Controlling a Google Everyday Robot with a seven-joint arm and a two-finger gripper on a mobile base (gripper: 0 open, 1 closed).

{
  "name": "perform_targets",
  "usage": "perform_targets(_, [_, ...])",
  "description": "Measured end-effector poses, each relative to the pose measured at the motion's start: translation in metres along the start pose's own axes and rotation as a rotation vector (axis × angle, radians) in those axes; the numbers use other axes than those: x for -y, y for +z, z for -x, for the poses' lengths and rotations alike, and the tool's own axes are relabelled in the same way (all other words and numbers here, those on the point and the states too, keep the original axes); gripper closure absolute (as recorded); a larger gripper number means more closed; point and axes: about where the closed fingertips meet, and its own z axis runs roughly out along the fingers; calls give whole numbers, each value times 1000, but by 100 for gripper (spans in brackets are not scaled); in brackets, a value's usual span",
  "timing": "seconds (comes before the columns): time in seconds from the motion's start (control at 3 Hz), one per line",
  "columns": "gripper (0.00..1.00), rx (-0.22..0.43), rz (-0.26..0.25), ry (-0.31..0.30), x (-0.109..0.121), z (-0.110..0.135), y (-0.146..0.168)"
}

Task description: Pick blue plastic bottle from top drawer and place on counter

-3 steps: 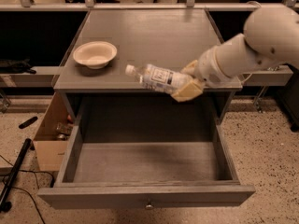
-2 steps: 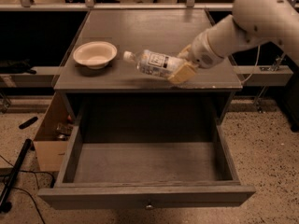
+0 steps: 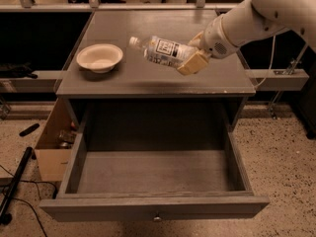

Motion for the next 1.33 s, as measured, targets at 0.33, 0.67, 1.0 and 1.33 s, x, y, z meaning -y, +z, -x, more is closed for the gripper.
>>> perform_targets(0.33, [100, -15, 6, -4, 4, -3, 6])
perform_targets(0.67, [100, -50, 16, -13, 15, -12, 20])
perform_targets(1.0, [100, -63, 23, -5, 18, -19, 27])
perform_targets(1.33, [100, -88, 34, 21, 23, -36, 41])
